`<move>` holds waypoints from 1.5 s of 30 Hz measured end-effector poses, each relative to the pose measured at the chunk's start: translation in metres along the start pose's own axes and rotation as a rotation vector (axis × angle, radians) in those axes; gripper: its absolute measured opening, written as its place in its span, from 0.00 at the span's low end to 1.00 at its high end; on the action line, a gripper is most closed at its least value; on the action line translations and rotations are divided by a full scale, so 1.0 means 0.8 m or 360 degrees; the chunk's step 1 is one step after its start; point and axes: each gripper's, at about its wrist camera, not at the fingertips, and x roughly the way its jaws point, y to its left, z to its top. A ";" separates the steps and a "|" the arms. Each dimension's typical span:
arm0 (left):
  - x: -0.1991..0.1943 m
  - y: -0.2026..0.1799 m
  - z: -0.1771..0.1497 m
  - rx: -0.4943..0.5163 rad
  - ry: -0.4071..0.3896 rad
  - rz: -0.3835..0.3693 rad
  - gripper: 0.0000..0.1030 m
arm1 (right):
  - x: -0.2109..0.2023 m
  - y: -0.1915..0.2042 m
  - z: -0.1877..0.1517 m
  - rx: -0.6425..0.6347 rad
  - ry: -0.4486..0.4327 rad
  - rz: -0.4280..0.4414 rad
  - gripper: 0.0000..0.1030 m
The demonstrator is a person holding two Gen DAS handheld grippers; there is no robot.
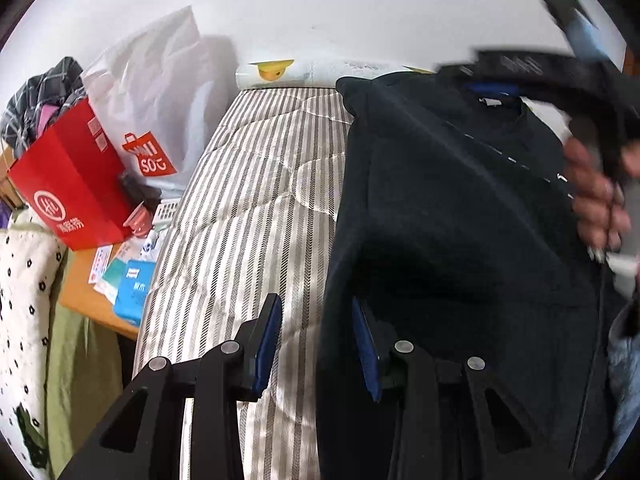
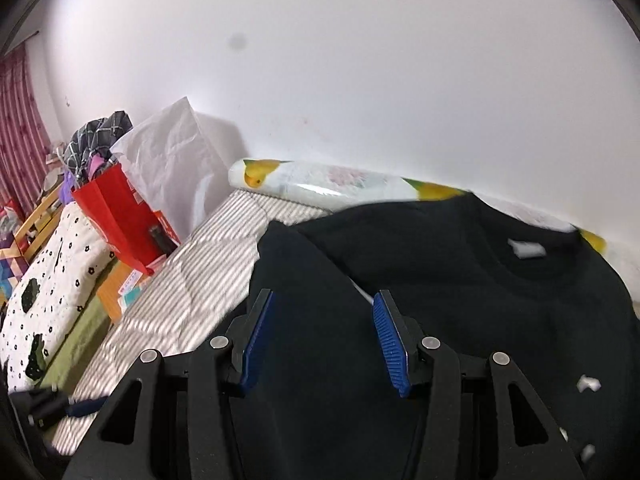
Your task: Fold small clothes
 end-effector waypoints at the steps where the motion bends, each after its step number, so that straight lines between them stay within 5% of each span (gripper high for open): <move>1: 0.003 -0.001 0.001 0.0016 0.0001 -0.0006 0.33 | 0.012 0.003 0.008 -0.0008 0.0000 0.0008 0.48; 15: 0.012 0.006 0.003 0.0037 -0.0088 -0.0118 0.21 | 0.134 0.013 0.051 0.0117 0.0203 0.0194 0.49; 17: 0.015 0.004 0.004 0.0060 -0.0092 -0.0120 0.18 | 0.141 0.010 0.048 0.0141 0.0200 0.0205 0.38; 18: 0.017 0.003 0.005 0.0067 -0.0091 -0.0115 0.16 | 0.140 0.010 0.046 0.0139 0.0185 0.0239 0.17; 22: 0.022 0.010 0.008 0.0011 -0.0078 -0.0153 0.07 | 0.132 0.018 0.051 0.0077 0.0112 0.0222 0.11; 33: 0.025 0.038 0.006 -0.0085 -0.0018 -0.0203 0.07 | 0.172 0.040 0.064 0.0046 0.0110 0.0177 0.10; 36: 0.026 0.037 0.006 -0.0079 0.0004 -0.0190 0.09 | 0.197 0.039 0.052 0.0071 0.0172 0.0139 0.15; 40: 0.025 0.041 0.006 -0.0114 0.0040 -0.0204 0.10 | 0.181 0.028 0.051 0.0122 0.0236 0.0082 0.50; 45: 0.012 0.047 0.002 -0.0150 0.0053 -0.0190 0.21 | 0.081 0.016 0.032 0.0061 0.0058 0.0003 0.53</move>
